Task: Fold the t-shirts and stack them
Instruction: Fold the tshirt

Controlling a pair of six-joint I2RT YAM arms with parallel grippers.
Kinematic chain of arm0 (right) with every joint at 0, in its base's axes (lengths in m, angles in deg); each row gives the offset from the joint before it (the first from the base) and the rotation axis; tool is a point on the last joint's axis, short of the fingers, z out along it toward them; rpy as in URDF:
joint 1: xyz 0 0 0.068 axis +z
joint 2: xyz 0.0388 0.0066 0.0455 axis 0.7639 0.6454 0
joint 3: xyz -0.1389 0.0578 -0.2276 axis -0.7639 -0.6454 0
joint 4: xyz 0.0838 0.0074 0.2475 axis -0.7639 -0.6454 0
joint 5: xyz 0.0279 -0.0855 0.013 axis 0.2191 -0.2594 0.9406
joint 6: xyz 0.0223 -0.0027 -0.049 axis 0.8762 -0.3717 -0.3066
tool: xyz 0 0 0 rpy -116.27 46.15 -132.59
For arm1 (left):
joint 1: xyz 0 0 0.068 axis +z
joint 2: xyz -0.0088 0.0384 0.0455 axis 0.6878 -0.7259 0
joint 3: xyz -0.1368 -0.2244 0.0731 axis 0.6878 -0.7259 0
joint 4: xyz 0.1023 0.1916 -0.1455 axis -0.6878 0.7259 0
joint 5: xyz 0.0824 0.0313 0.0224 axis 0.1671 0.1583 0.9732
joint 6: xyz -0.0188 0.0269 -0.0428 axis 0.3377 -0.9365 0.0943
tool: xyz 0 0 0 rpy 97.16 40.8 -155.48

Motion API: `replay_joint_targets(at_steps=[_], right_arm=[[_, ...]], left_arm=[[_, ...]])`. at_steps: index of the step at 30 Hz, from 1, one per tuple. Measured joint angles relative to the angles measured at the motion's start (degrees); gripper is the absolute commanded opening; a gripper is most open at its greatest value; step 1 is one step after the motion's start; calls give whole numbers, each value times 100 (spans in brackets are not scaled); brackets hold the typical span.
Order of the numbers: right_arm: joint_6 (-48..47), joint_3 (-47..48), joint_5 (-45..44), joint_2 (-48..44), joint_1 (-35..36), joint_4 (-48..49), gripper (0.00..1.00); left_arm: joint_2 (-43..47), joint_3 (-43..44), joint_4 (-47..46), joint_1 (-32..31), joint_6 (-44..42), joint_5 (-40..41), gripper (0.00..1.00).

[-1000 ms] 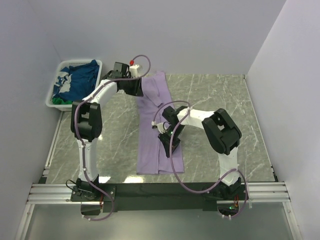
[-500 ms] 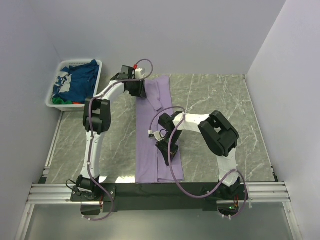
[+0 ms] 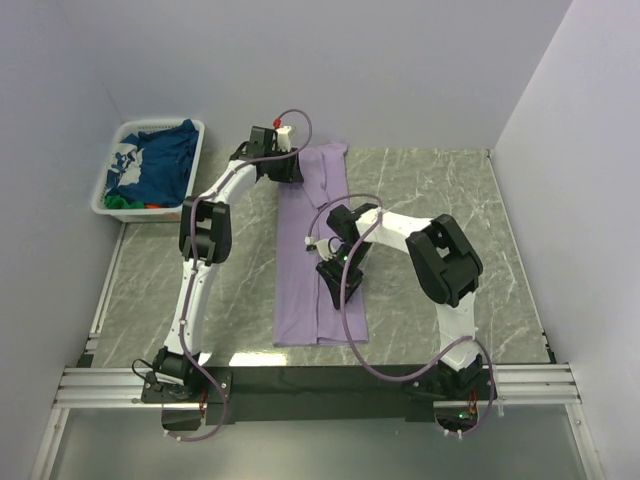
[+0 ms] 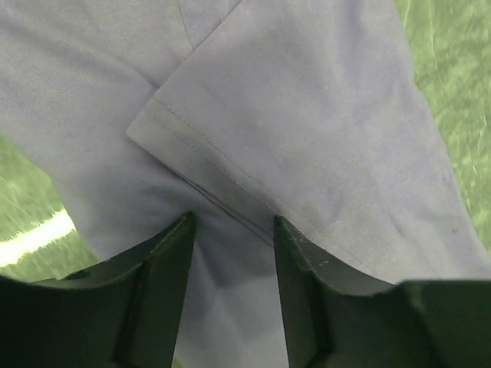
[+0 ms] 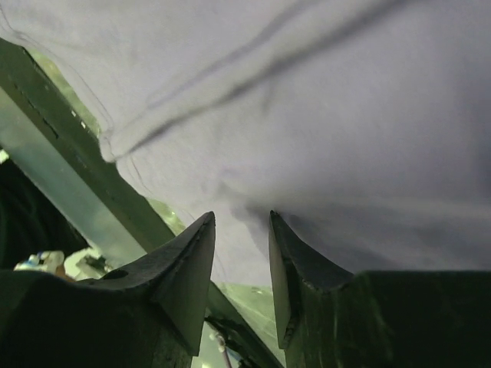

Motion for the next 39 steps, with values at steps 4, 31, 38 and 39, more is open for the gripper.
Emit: replay_joint_targets(at_steps=[4, 31, 38, 39], right_arm=[[-4, 118, -59, -7, -164, 4, 42], [-2004, -2712, -2291, -5025, 984, 1224, 62], [-2470, -3901, -2793, -5110, 2201, 1928, 61], [-2522, -4013, -2846, -5082, 2315, 1989, 61]], left_arm=[[-55, 59, -273, 7, -105, 63, 61], [9862, -8765, 1032, 1213, -5331, -2861, 66], [11134, -10706, 2074, -170, -6935, -2527, 65], [11346, -10856, 1974, -472, -6944, -2393, 65]])
